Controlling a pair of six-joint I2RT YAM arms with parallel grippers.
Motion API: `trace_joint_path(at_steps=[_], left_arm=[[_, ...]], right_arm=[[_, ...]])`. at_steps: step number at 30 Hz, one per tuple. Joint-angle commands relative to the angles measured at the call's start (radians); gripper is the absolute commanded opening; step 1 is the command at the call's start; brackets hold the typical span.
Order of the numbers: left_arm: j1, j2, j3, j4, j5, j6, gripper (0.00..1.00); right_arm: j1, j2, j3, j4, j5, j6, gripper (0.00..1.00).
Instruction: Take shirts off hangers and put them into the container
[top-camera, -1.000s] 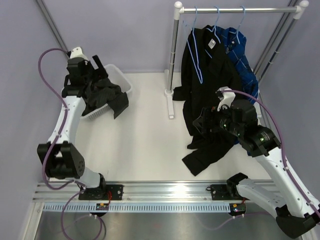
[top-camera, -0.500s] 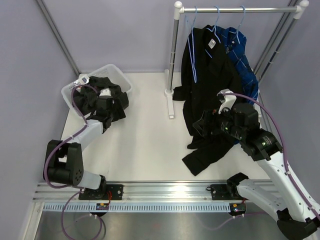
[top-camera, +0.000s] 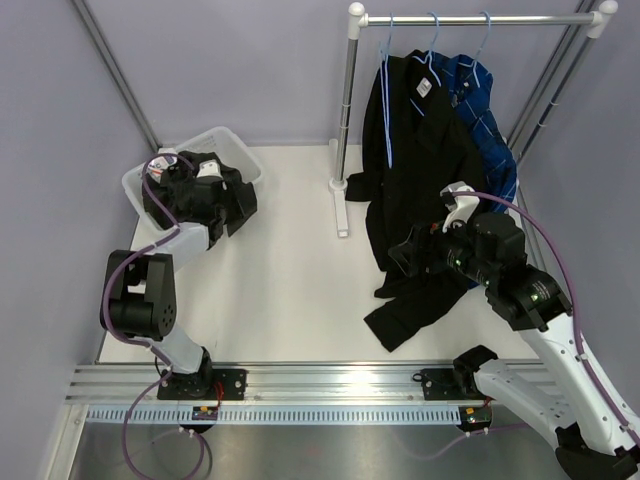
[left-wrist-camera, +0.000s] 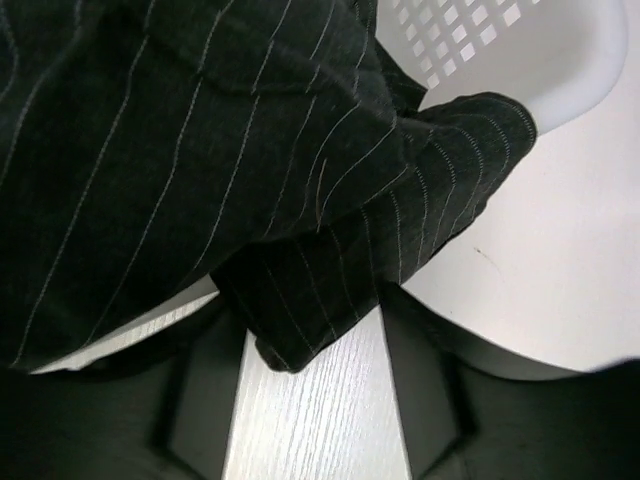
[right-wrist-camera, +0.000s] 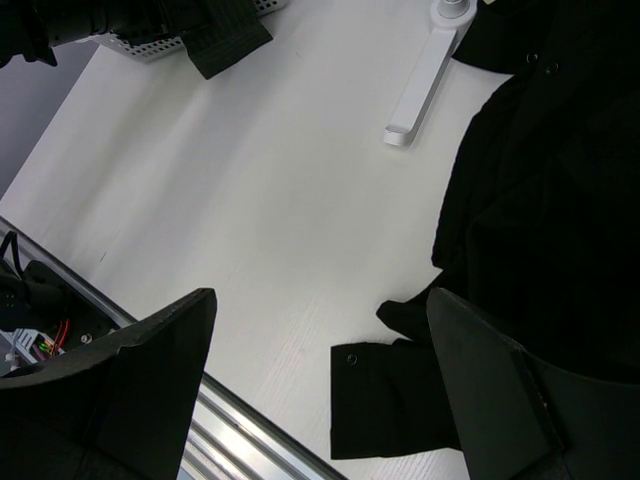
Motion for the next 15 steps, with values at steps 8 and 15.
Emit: trace_joint_path(at_steps=[8, 15], left_arm=[[-0.001, -0.032, 0.133, -0.065, 0.088, -0.013, 0.0], [0.054, -0.085, 0.384, -0.283, 0.084, -0.026, 0.0]], right_arm=[[-0.002, 0.008, 0.029, 0.009, 0.013, -0.002, 0.96], [-0.002, 0.03, 0.066, -0.016, 0.018, -0.001, 0.96]])
